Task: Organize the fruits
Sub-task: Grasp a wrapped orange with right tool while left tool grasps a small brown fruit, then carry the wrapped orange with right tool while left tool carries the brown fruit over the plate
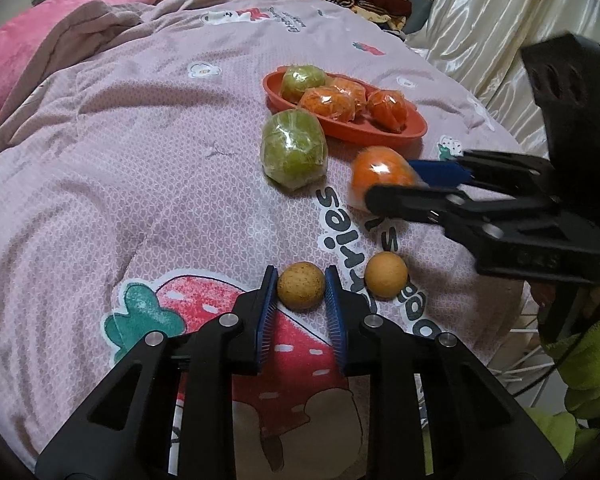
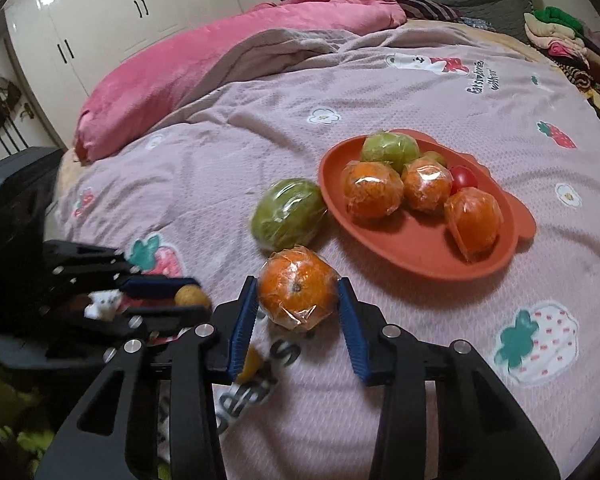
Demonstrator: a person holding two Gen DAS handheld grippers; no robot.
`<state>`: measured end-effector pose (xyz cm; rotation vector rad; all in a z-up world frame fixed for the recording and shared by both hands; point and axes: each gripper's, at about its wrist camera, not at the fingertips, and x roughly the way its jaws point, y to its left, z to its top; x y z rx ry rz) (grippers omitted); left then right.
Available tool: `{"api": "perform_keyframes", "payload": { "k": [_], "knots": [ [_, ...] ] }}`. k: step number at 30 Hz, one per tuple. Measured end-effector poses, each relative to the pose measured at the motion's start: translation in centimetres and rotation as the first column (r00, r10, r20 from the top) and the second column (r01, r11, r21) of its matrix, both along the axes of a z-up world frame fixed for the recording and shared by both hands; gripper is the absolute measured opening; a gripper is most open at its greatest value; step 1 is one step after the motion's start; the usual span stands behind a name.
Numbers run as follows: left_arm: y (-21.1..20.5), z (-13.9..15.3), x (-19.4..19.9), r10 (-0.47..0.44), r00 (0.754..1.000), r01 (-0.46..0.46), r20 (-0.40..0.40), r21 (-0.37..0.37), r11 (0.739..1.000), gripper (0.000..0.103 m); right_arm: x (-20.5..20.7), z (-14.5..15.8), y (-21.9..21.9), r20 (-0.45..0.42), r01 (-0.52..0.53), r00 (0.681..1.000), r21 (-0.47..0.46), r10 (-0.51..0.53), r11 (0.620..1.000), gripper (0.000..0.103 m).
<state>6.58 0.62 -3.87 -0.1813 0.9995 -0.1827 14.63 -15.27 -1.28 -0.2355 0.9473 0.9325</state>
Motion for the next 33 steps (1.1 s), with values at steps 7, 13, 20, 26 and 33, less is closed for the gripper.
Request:
{"api": "perform_keyframes", "payload": {
  "k": [7, 13, 20, 26, 33],
  "knots": [
    [-0.4, 1.4, 0.3, -0.002, 1.0, 0.002, 0.015, 0.003, 1.0, 0.017, -0.5, 1.6, -2.4, 0.011, 0.027, 1.0, 0.034, -0.027, 0.999, 0.039],
    [-0.8, 2.9, 1.5, -0.009, 0.999, 0.009, 0.043, 0.004, 1.0, 0.017, 0.6, 2.7, -4.1, 0.03, 0.058, 0.998, 0.061, -0.06, 0.996, 0.039],
    [-1.8, 4.6, 3.6, -0.025, 0.997, 0.024, 0.07, 0.003, 1.0, 0.017, 1.9, 3.5, -5.4, 0.047, 0.082, 0.995, 0.074, -0.085, 0.994, 0.039],
    [-2.5, 5.3, 5.3, -0.04, 0.996, 0.04, 0.078, 0.003, 0.999, 0.017, 3.1, 4.4, -6.4, 0.068, 0.1, 0.992, 0.082, -0.106, 0.992, 0.039],
    [-2.5, 6.0, 7.4, -0.039, 0.996, 0.038, 0.084, 0.016, 0.999, 0.017, 4.4, 4.8, -6.9, 0.081, 0.105, 0.99, 0.096, -0.113, 0.99, 0.039]
  ]
}}
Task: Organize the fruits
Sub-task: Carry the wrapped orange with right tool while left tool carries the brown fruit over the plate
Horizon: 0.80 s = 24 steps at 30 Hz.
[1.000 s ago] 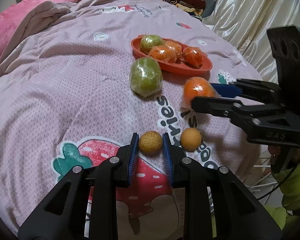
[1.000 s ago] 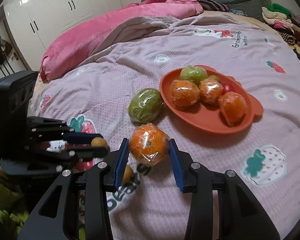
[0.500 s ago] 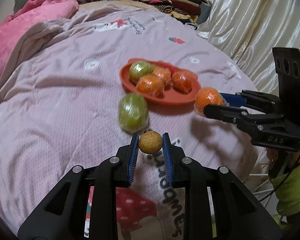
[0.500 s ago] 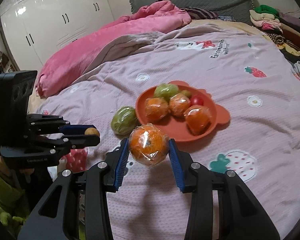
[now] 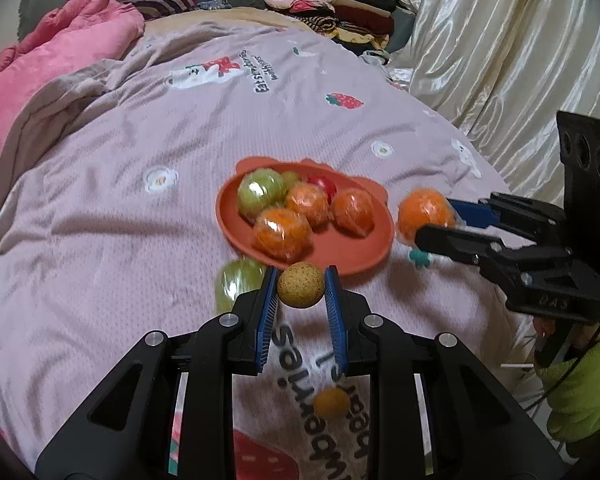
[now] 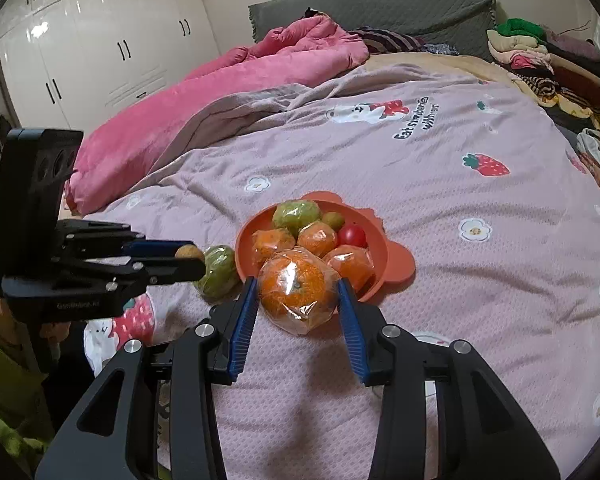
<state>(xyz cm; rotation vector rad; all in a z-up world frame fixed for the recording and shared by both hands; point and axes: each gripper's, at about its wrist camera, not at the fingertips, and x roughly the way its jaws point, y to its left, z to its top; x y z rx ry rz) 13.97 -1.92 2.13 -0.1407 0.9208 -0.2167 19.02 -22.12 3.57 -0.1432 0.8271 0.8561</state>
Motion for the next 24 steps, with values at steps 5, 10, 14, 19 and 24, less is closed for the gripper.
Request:
{"api": "perform_keyframes", "payload": {
  "k": [5, 10, 14, 19, 24],
  "knots": [
    [0.4, 0.2, 2.0, 0.012, 1.0, -0.011, -0.005, 0.009, 1.0, 0.017, 0.6, 0.0, -0.1, 0.0, 0.0, 1.0, 0.009, 0.0, 1.0, 0.039],
    [0.8, -0.4, 3.8, 0.018, 1.0, -0.018, -0.025, 0.022, 1.0, 0.017, 0.9, -0.4, -0.2, -0.007, 0.0, 1.0, 0.011, 0.0, 1.0, 0.039],
    [1.1, -0.8, 4.8, 0.025, 0.999, -0.024, -0.036, 0.027, 0.999, 0.017, 1.2, -0.8, -0.1, -0.017, -0.001, 1.0, 0.006, 0.001, 1.0, 0.039],
    [1.2, -1.1, 5.8, 0.028, 0.999, -0.026, -0.042, 0.037, 0.999, 0.017, 1.5, -1.3, 0.4, -0.027, -0.01, 1.0, -0.003, 0.01, 1.0, 0.039],
    [1.1, -1.5, 6.7, 0.021, 0.999, -0.018, -0.05, 0.05, 0.999, 0.017, 1.6, -1.6, 0.9, -0.031, -0.019, 0.999, -0.006, 0.019, 1.0, 0.039]
  ]
}}
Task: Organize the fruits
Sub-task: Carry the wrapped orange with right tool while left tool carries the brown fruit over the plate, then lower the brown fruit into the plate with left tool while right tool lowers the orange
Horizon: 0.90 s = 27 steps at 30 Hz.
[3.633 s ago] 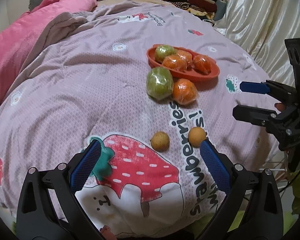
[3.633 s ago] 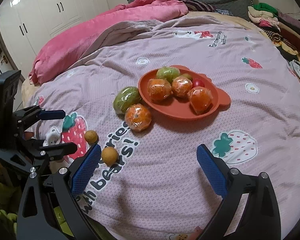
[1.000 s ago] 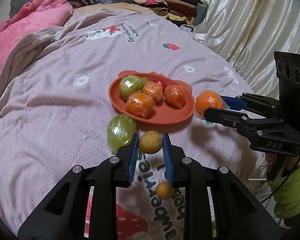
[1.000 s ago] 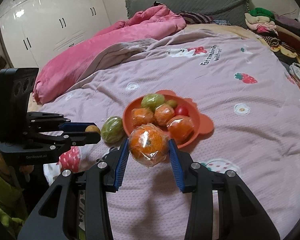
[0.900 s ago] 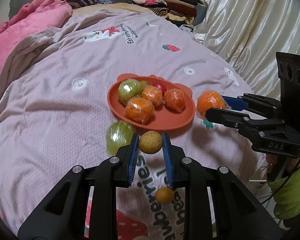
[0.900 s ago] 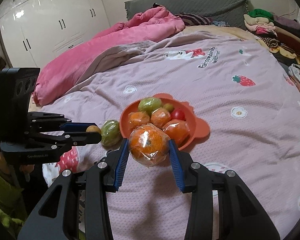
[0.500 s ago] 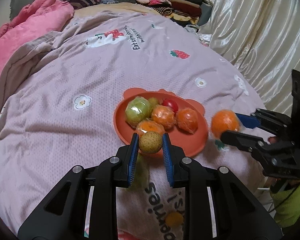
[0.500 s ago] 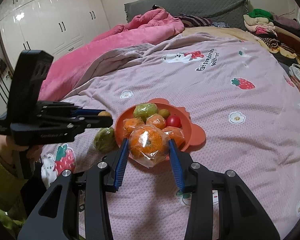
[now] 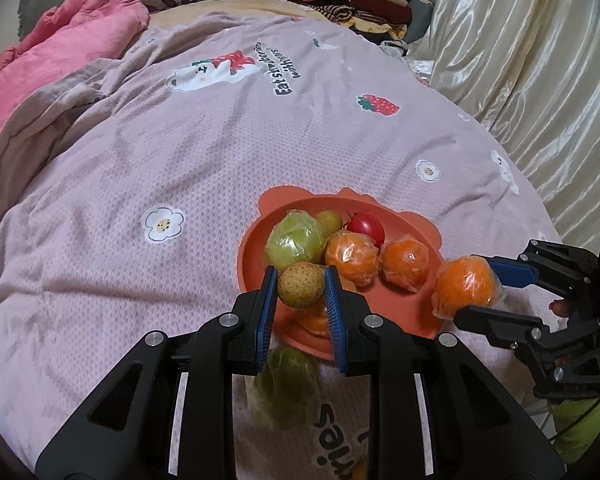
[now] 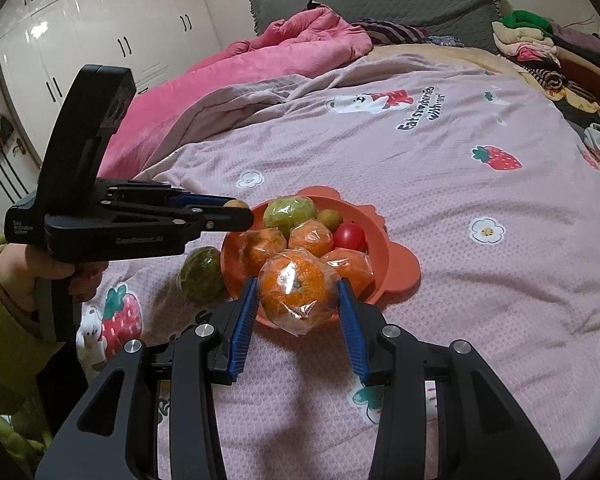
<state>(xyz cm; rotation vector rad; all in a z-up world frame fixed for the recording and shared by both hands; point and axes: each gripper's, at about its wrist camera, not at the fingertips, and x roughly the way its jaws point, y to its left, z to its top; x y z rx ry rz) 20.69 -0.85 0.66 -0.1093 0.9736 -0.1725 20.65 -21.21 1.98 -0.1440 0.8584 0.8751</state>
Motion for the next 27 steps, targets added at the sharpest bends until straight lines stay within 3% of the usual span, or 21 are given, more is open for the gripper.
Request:
{"api": "perform_keyframes", "payload": {
  "k": [27],
  "knots": [
    [0.5, -0.8, 1.3, -0.01, 1.0, 0.01, -0.018, -0.008, 1.0, 0.017, 0.6, -1.0, 2.5, -0.009, -0.046, 0.999, -0.046, 0.046, 0.998, 0.039]
  ]
}}
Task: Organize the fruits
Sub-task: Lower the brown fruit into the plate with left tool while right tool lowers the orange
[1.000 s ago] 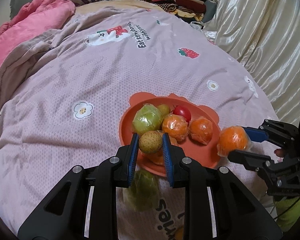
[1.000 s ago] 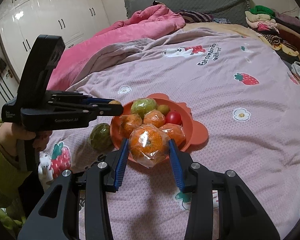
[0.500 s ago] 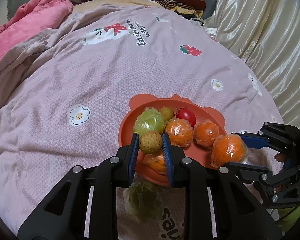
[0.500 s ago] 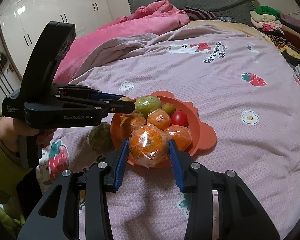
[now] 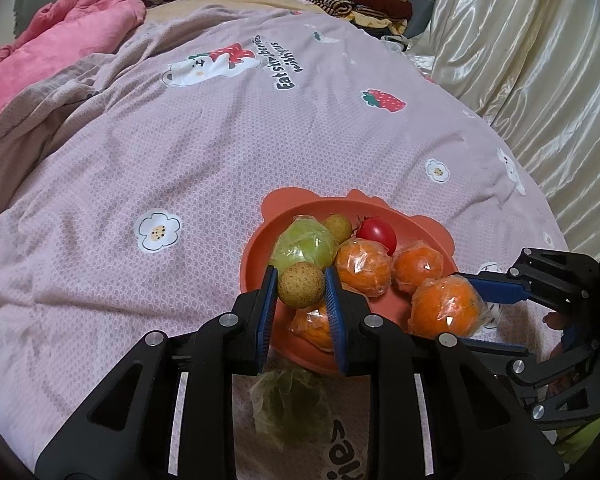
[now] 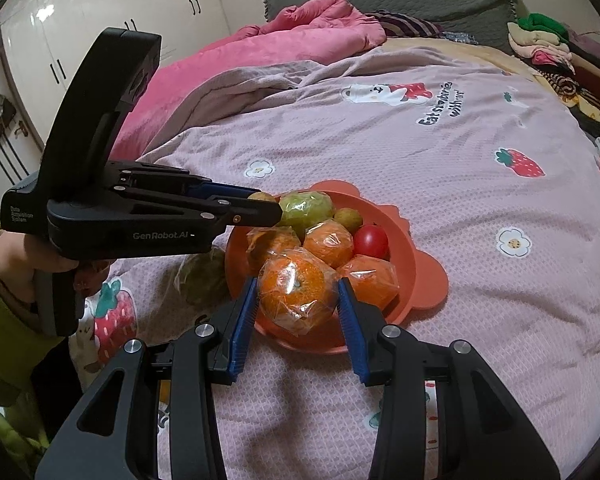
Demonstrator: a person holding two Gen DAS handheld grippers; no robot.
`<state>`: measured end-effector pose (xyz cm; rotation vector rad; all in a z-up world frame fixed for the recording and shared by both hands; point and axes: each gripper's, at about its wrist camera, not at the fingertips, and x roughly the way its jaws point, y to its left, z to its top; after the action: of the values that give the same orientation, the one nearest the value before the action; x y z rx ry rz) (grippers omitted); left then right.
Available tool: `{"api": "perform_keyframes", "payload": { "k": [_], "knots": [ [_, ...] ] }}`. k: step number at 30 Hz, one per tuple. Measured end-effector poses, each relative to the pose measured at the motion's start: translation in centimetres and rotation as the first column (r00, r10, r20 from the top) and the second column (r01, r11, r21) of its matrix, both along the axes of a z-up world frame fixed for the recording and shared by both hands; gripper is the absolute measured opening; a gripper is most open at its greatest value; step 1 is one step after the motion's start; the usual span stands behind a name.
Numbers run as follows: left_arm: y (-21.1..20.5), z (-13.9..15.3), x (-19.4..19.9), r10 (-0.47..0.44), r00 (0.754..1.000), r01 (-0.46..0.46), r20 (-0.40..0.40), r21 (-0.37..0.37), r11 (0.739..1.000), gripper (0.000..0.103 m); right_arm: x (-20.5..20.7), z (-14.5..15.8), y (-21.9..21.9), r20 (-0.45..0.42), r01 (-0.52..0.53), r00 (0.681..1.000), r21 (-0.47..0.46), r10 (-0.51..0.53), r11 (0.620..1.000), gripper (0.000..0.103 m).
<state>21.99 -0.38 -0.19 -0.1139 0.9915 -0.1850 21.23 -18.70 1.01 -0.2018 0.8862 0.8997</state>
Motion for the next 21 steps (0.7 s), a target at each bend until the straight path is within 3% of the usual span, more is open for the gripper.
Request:
{"api": "perform_keyframes", "payload": {
  "k": [21],
  "knots": [
    [0.4, 0.2, -0.1, 0.014, 1.0, -0.014, 0.01, -0.004, 1.0, 0.017, -0.2, -1.0, 1.6, 0.018, -0.023, 1.0, -0.057, 0.024, 0.998, 0.039]
  ]
}}
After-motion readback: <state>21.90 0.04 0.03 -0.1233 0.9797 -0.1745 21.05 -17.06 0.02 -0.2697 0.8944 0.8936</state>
